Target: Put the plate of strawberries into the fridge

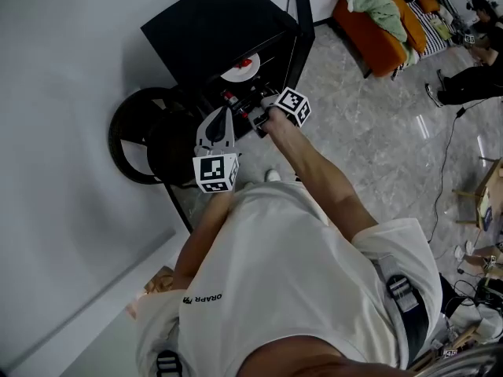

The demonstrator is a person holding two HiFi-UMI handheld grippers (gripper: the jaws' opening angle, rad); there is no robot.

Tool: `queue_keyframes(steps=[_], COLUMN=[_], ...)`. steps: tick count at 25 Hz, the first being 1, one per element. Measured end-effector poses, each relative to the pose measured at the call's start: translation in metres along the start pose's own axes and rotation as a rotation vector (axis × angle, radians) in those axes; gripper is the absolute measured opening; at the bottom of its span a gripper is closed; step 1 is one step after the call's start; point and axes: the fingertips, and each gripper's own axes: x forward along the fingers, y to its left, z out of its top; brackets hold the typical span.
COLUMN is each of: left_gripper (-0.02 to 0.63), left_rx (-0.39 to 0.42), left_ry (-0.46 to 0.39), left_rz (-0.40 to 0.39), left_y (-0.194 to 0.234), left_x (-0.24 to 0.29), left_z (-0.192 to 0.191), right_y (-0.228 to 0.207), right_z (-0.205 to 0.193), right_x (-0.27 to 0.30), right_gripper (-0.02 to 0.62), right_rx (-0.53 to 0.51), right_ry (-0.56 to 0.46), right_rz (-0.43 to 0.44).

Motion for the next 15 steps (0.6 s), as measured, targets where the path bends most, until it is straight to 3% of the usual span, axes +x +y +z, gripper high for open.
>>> queue_keyframes(steps=[11, 15], left_gripper=[0.002, 0.002], left_rx=[-0.024, -0.033], left_ry=[-0.011, -0.015], left_rz=[-0.018, -0.025], left_y=[-0.008, -0.009], left_x=[0.002, 0.002], left_z=[0.007, 0.007], right_y=[0.045, 0.063], right_z=[-0.013, -0.017], right_x=[-0.026, -0.034], right_gripper=[0.014, 0.014], right_rx=[-0.156, -0.355], right_ry=[0.012, 0.023], right_rz=[0.035, 0.041])
